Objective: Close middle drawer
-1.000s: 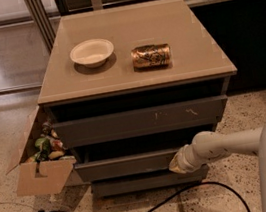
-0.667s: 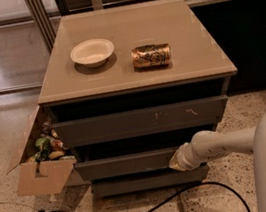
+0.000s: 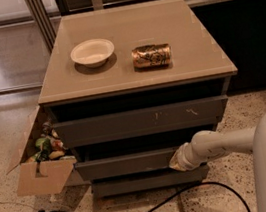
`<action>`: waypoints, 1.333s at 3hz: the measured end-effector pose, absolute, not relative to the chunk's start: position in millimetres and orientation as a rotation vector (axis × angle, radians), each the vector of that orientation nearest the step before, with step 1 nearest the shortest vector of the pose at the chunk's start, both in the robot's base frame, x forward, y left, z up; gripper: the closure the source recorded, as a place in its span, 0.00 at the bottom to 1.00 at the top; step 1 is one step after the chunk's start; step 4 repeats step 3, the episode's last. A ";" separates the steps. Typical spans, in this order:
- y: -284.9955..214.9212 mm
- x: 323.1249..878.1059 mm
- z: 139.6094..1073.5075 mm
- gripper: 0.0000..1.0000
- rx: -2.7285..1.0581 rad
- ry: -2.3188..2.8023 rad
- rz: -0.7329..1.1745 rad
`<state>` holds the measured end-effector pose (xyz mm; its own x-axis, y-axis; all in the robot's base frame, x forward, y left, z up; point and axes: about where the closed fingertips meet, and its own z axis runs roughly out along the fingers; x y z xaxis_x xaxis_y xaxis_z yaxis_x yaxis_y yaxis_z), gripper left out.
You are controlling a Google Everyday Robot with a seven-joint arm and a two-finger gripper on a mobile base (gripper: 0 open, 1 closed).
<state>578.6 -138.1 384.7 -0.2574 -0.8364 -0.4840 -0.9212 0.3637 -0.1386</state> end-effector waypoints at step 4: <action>-138.0 578.6 384.7 0.00 -1.521 2.150 0.235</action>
Offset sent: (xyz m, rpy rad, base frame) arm 0.0000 0.0000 0.0000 0.0000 0.0000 0.0000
